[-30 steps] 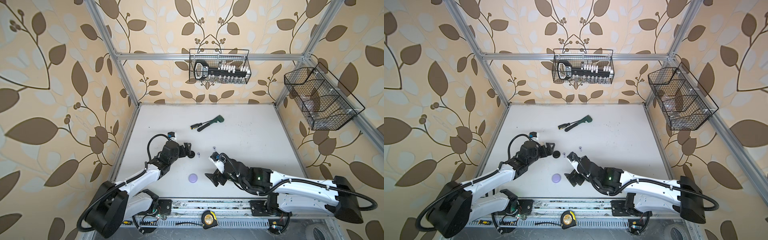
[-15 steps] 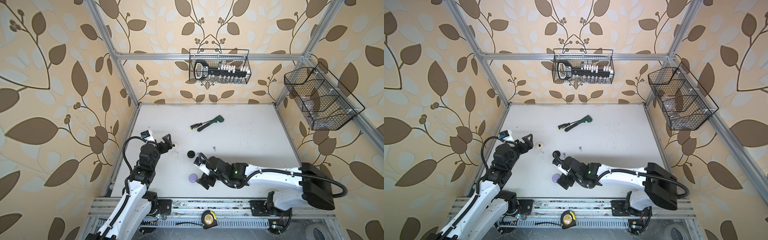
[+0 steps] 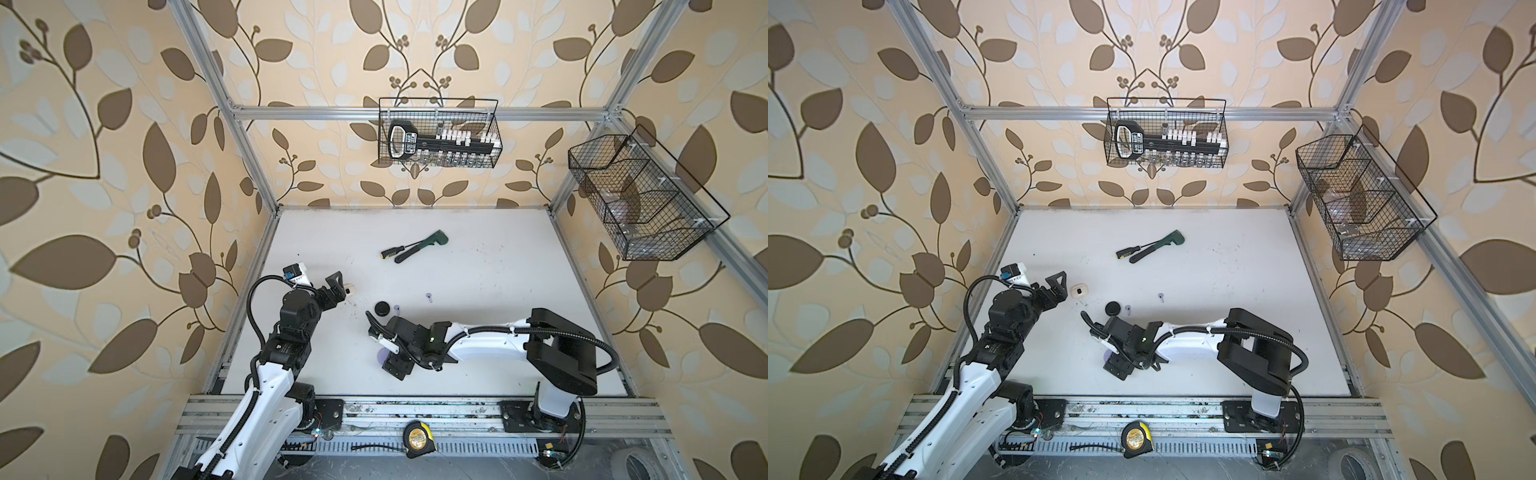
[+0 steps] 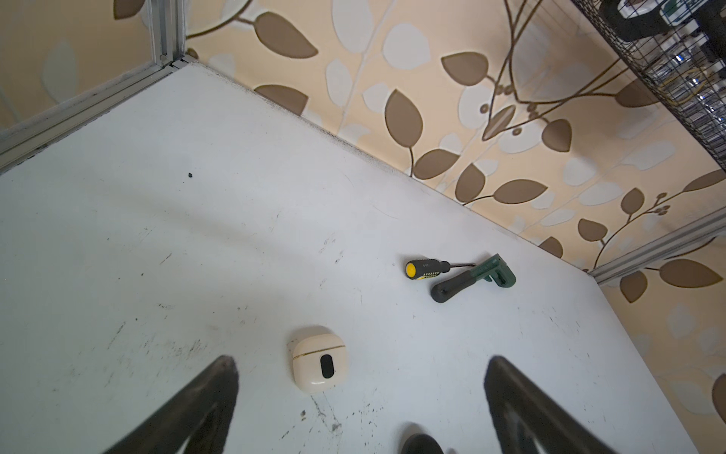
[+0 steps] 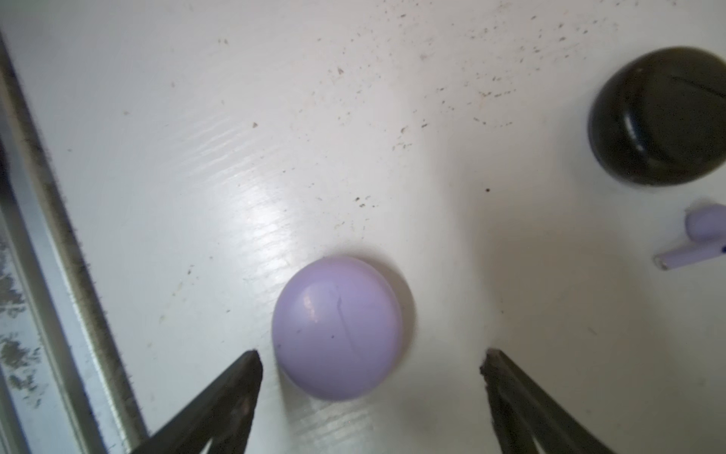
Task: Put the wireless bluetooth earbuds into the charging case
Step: 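Lower the right gripper and close it on the lilac case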
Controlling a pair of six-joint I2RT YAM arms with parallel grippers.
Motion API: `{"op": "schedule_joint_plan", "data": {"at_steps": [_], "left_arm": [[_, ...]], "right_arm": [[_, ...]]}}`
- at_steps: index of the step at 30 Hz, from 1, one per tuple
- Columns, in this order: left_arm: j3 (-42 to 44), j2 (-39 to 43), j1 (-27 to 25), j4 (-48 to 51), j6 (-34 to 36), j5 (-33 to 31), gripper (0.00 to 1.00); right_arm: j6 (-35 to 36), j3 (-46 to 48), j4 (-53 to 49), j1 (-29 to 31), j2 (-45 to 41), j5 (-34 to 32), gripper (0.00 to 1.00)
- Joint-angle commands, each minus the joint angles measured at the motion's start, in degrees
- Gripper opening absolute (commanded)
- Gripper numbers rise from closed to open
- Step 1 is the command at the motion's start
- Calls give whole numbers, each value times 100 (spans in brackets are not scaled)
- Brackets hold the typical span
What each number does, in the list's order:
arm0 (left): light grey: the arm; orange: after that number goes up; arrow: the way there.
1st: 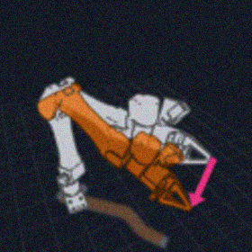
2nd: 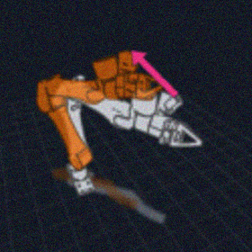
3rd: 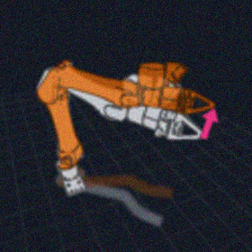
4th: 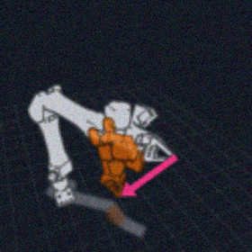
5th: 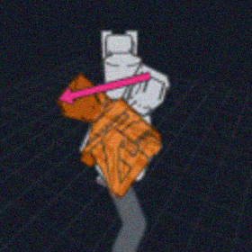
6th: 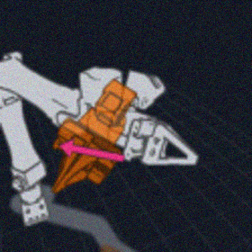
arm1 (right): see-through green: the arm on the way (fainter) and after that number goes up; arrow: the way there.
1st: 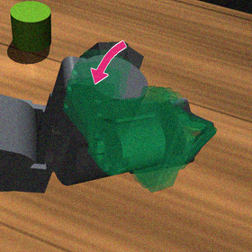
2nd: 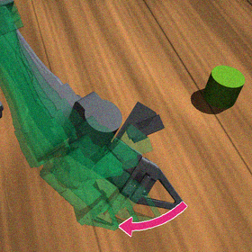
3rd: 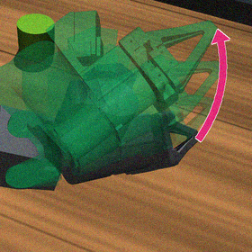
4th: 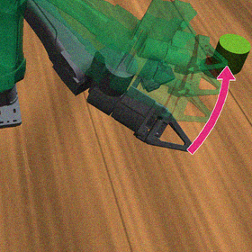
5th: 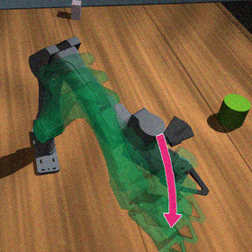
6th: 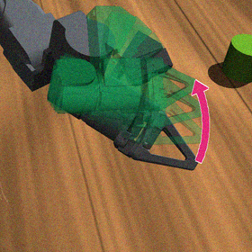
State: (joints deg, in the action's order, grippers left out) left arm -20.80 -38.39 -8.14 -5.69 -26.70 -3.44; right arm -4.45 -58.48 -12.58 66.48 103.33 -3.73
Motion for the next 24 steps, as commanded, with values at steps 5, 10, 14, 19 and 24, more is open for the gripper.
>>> {"op": "schedule_joint_plan", "data": {"at_steps": [5,10,14,19,24], "left_arm": [[76,207,50,-63,130,-86,99],[86,269,54,-63,129,-81,99],[86,288,50,-55,130,-81,99],[101,319,57,-52,137,-73,99],[119,341,58,-63,139,-46,99]], "right_arm": [[36,-285,-260,-43,384,-327,84],[-65,-307,-236,-144,475,-297,81],[-133,-317,-208,-237,556,-194,79],[-180,-306,-184,-301,605,-100,75],[-215,-364,-232,-326,697,-67,69]]}}
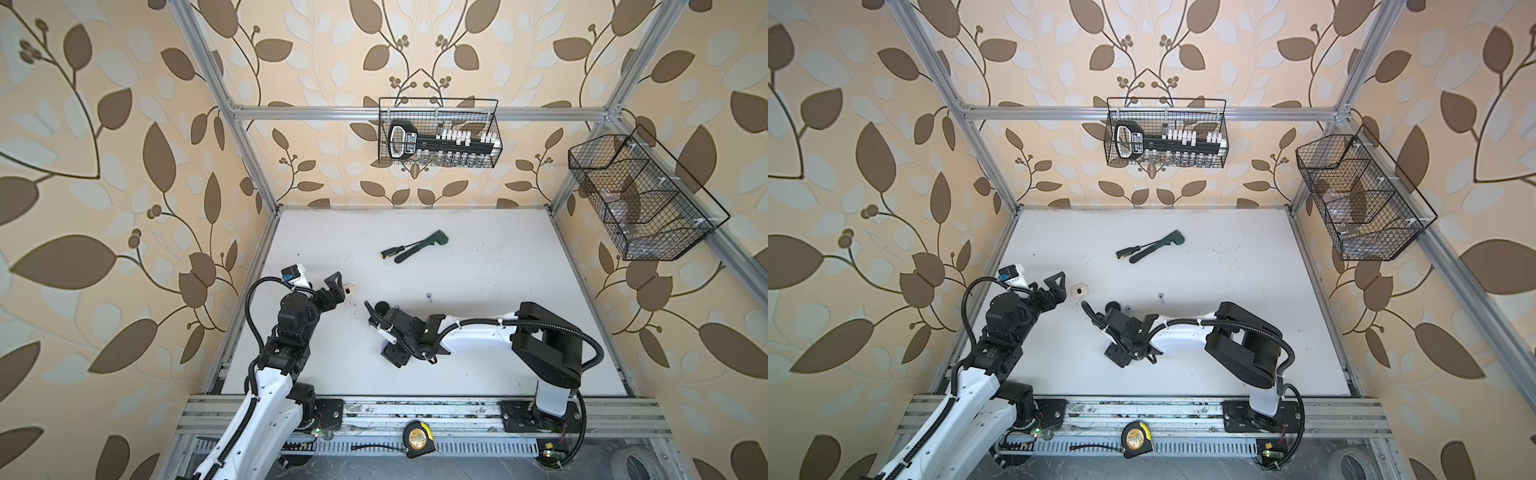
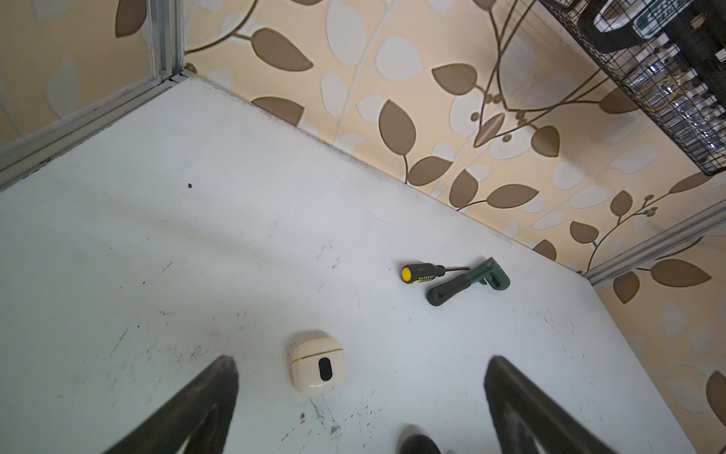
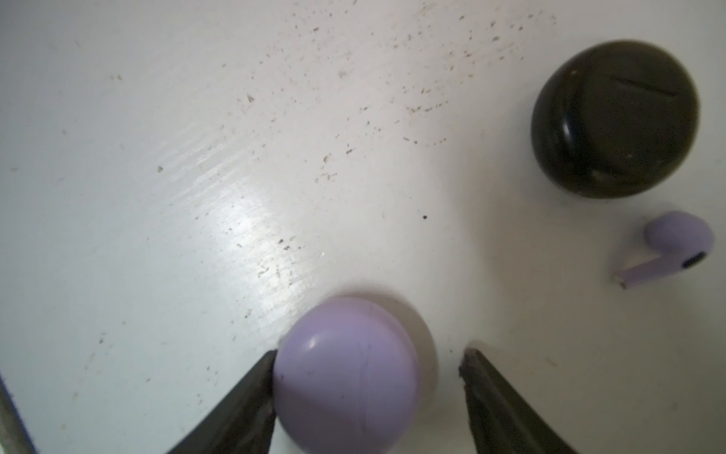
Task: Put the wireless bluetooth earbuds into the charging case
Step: 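Lower the right gripper and close it on the lilac case, then lift the lilac case with the right gripper toward the open left gripper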
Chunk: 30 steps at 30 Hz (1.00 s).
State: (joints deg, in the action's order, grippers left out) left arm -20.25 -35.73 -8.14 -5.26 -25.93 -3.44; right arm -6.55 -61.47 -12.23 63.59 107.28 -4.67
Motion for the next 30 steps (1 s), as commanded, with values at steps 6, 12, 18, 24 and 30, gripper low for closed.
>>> {"op": "schedule_joint_plan", "data": {"at_steps": [6,12,18,24,30], "left_arm": [[65,91,58,-98,62,-9,99],[66,125,58,-122,78,114,99],[105,215,56,-236,112,439,99],[119,224,58,-411,196,1130,91],[166,344,50,-820,251,2380,88]], "right_arm": [[-70,-72,-291,-77,295,-5,59],[-114,-31,-278,-111,232,-17,55],[-151,44,-220,-128,107,-42,49],[-176,421,49,-137,-483,-391,47],[-152,1095,520,-157,-1607,-1080,44]]}}
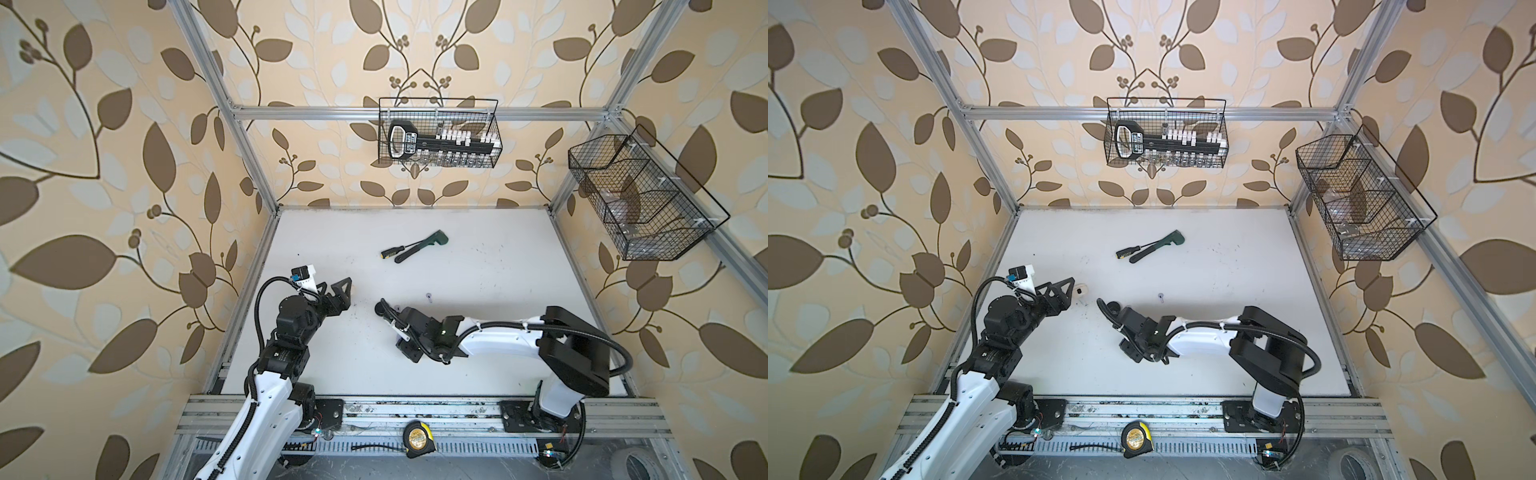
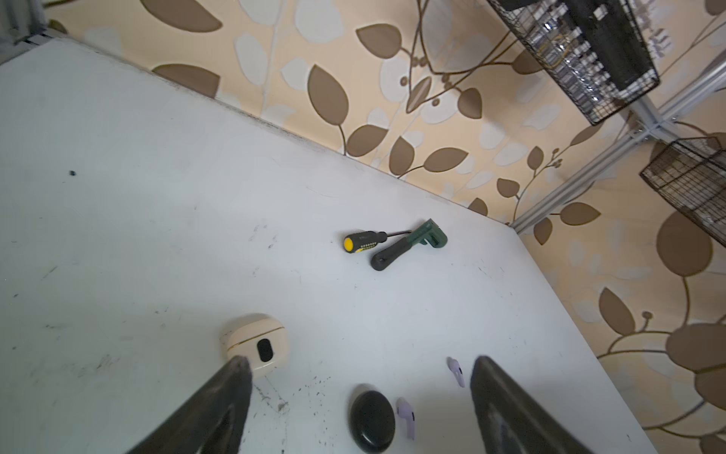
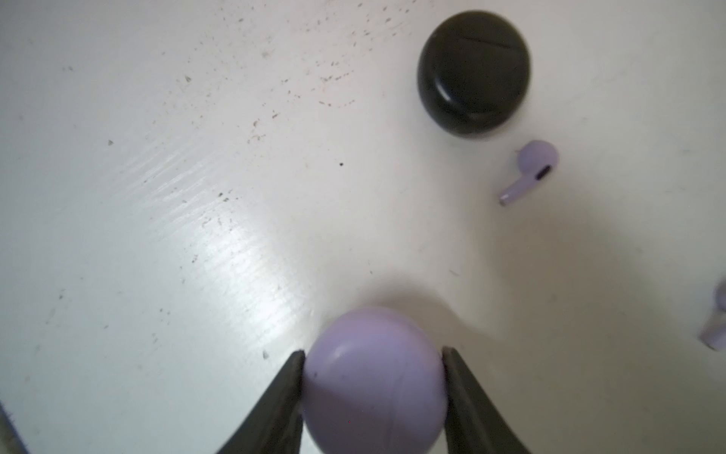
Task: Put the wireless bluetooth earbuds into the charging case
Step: 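Lift the lilac case with the right gripper toward the open left gripper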
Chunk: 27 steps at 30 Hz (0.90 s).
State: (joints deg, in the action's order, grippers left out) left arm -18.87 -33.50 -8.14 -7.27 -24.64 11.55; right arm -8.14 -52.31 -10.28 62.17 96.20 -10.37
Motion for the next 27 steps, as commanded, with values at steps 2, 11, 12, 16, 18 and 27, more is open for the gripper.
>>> {"op": "schedule_joint_plan", "data": {"at_steps": [2,11,12,16,18,27], "left_arm": [[100,103,50,-936,88,1396,88],[-2,-607,-509,-1831,173,2680,81],[-89,-699,-733,-1701,344,2639,81],[-468,-979,-1746,-1047,1183,2458,78],[-546,-1040,-2026,-927,1418,2495,77],[-607,-1036,-2431,-855,1648,2887,71]], "right_arm": [[13,389,447,-17,-856,-736,44],[228,1236,797,360,-2480,-2507,40],[284,1312,844,451,-2629,-2722,40],[416,1536,988,685,-3050,-3156,40],[485,1600,1043,827,-3207,-3453,39],[1221,1865,1600,1659,-3514,-4158,37]]}}
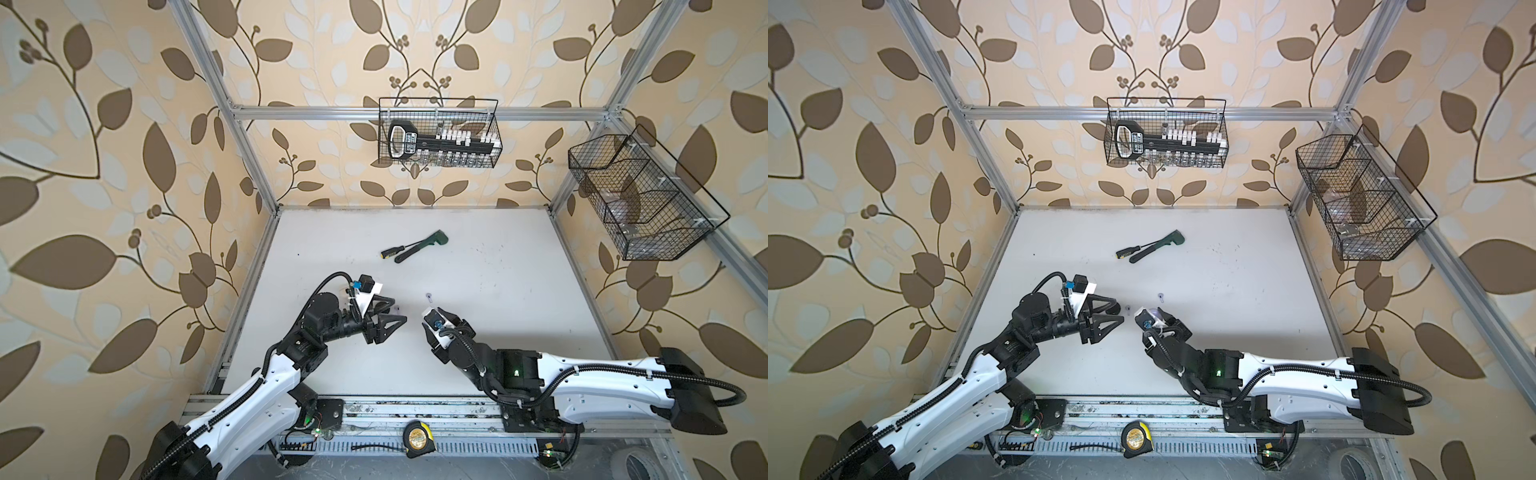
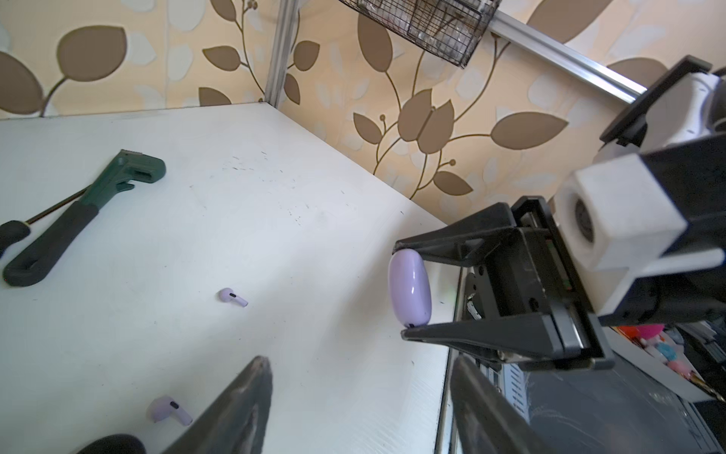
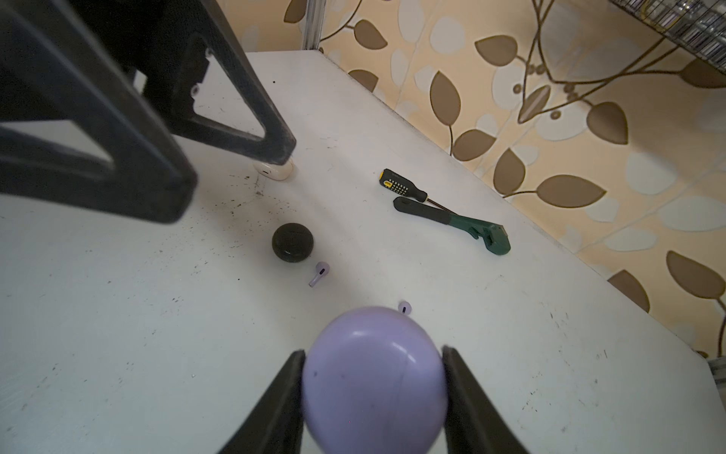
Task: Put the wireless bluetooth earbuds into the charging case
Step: 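Lift the lilac case with the right gripper toward the open left gripper, then close the left gripper on the lilac case held by the right gripper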
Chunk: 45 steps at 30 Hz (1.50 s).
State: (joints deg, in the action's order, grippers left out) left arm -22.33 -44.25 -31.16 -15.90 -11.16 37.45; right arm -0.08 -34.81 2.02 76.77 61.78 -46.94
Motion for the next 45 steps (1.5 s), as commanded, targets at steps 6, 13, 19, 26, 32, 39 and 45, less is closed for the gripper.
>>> {"op": "schedule_joint_plan", "data": {"at_steps": [6,13,19,26,32,39,45], "left_arm": [[-341,-4,-453,204,587,401,69],[-483,-114,-893,553,986,350,67],[-549,-142,-1024,687,1113,263,66],[-538,-11,-1043,770,1075,-197,64],[-566,74,-1042,863,976,-359,64],[-599,-33,-1042,832,1043,161,63],[-711,-303,-1050,877,1098,383,58]], "right_arm": [[738,167,645,529,40,-878,36],[919,201,820,694,87,-1032,34],[1126,251,1001,892,123,-1116,34],[1382,279,1201,1138,286,-1254,32],[1604,331,1403,1313,359,-1308,30],[1721,344,1525,1367,415,-1331,30],[1844,299,1605,1375,542,-1362,29]]}}
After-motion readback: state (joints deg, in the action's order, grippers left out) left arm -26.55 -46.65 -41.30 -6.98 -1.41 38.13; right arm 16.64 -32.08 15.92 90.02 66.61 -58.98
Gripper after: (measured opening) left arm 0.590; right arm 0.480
